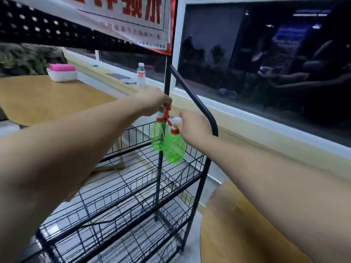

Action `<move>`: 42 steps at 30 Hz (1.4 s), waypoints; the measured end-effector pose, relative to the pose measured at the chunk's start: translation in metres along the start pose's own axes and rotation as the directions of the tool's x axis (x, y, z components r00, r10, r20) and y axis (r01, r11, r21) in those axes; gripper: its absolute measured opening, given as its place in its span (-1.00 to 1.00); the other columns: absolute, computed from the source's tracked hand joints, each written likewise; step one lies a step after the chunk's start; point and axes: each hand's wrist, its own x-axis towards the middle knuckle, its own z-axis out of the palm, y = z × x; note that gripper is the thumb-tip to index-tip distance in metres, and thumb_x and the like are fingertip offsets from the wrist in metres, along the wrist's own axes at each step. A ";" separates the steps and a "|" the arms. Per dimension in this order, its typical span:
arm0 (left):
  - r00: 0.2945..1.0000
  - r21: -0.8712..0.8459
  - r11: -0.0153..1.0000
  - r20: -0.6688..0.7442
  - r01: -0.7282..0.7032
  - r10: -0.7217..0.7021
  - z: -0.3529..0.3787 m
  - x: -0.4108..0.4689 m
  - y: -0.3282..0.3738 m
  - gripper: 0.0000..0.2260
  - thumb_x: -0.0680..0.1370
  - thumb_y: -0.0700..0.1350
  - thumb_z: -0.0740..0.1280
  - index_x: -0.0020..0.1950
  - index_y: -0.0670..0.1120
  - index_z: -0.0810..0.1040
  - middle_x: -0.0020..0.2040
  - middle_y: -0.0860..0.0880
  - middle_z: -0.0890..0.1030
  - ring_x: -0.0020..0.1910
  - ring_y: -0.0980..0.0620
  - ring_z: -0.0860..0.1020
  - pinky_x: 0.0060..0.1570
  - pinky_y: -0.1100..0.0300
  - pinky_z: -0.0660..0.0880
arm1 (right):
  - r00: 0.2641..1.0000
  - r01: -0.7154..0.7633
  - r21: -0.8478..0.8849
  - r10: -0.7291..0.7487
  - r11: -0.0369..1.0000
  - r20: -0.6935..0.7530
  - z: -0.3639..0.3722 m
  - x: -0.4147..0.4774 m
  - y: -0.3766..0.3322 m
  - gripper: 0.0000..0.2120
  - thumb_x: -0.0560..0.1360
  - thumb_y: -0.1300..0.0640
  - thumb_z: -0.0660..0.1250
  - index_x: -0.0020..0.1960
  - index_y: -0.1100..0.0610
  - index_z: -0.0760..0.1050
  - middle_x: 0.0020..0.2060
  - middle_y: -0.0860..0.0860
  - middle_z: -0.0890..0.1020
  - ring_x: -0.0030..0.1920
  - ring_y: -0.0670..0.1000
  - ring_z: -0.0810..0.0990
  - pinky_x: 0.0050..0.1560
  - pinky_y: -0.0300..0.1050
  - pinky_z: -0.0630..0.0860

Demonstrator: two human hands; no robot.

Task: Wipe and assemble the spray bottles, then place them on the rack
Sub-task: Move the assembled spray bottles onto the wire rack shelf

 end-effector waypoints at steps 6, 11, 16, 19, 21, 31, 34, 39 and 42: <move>1.000 0.006 1.000 -0.025 -0.011 0.012 0.012 0.006 0.011 -0.73 0.60 -0.26 0.42 0.22 0.04 0.63 0.05 0.00 0.71 0.00 -0.08 0.65 -0.02 -0.05 0.64 | 0.999 0.012 -0.054 -0.014 0.998 -0.035 0.005 0.001 0.001 -0.79 0.68 -0.07 0.26 0.16 0.05 0.52 -0.15 0.04 0.54 -0.06 0.21 0.56 -0.21 -0.02 0.30; 1.000 -0.044 0.999 -0.012 0.027 -0.028 0.004 -0.002 0.014 -0.58 0.59 -0.25 0.46 0.42 0.00 0.53 0.34 -0.05 0.60 0.20 -0.12 0.59 0.03 0.05 0.53 | 0.999 0.046 -0.141 -0.042 0.989 0.027 -0.005 -0.008 -0.002 -0.51 0.66 -0.18 0.34 0.45 0.10 0.40 0.12 0.10 0.67 0.10 0.21 0.64 -0.13 0.01 0.43; 0.998 -0.084 0.996 -0.039 0.038 -0.041 -0.026 -0.023 0.030 -0.43 0.50 -0.22 0.57 0.46 0.05 0.49 0.34 -0.05 0.55 0.21 -0.15 0.59 0.11 -0.09 0.59 | 0.993 0.118 -0.158 -0.112 0.980 0.047 -0.045 -0.029 -0.006 -0.50 0.67 -0.14 0.31 0.49 0.10 0.35 0.21 0.08 0.62 0.18 0.19 0.61 -0.14 0.02 0.43; 0.995 -0.134 0.991 -0.097 0.015 -0.028 -0.050 -0.036 0.053 -0.43 0.48 -0.20 0.58 0.45 0.04 0.50 0.29 -0.06 0.53 0.17 -0.16 0.59 0.10 -0.06 0.57 | 0.985 0.170 -0.170 -0.165 0.971 0.042 -0.079 -0.053 -0.006 -0.54 0.66 -0.12 0.30 0.46 0.09 0.39 0.29 0.09 0.59 0.25 0.21 0.58 0.02 0.10 0.57; 0.990 -0.163 0.986 -0.144 -0.031 0.007 -0.067 -0.044 0.076 -0.46 0.50 -0.19 0.56 0.43 0.05 0.51 0.29 -0.02 0.53 0.15 -0.11 0.59 0.09 -0.03 0.56 | 0.985 0.175 -0.180 -0.169 0.968 0.048 -0.105 -0.074 -0.002 -0.57 0.65 -0.09 0.30 0.44 0.07 0.42 0.31 0.08 0.59 0.27 0.21 0.57 0.13 0.14 0.59; 0.962 -0.319 0.911 -0.158 -0.263 0.222 -0.113 -0.083 0.235 -0.66 0.56 -0.09 0.51 0.32 0.06 0.56 0.10 0.08 0.60 -0.08 0.01 0.62 -0.01 0.05 0.58 | 0.998 0.058 -0.155 -0.063 0.986 -0.029 -0.231 -0.212 0.080 -0.71 0.64 -0.15 0.27 0.24 0.00 0.53 0.16 -0.02 0.67 0.18 0.13 0.61 0.15 0.15 0.58; 0.946 -0.349 0.880 -0.138 -0.322 0.292 -0.114 -0.094 0.292 -0.67 0.59 -0.05 0.49 0.35 0.05 0.57 0.13 0.08 0.61 -0.02 0.03 0.61 0.03 0.09 0.57 | 0.998 -0.026 -0.154 0.017 0.988 -0.065 -0.262 -0.258 0.113 -0.70 0.64 -0.15 0.29 0.26 -0.01 0.54 0.12 -0.07 0.68 0.15 0.07 0.63 0.13 0.12 0.59; 0.907 -0.434 0.800 -0.124 -0.414 0.402 -0.106 -0.108 0.384 -0.68 0.60 0.00 0.49 0.34 0.07 0.56 0.11 0.11 0.65 -0.03 0.06 0.61 0.01 0.07 0.59 | 0.983 -0.183 -0.213 0.177 0.960 -0.048 -0.303 -0.336 0.166 -0.76 0.62 -0.15 0.28 0.14 -0.04 0.58 0.06 -0.10 0.69 0.09 0.05 0.64 0.09 0.09 0.61; 0.889 -0.502 0.749 -0.102 -0.433 0.446 -0.100 -0.115 0.437 -0.70 0.60 0.02 0.48 0.32 0.09 0.57 0.09 0.12 0.66 -0.04 0.06 0.62 0.03 0.06 0.58 | 0.961 -0.265 -0.282 0.275 0.922 -0.005 -0.323 -0.380 0.191 -0.78 0.59 -0.09 0.31 0.13 -0.02 0.60 0.07 -0.03 0.71 0.09 0.11 0.65 0.09 0.10 0.61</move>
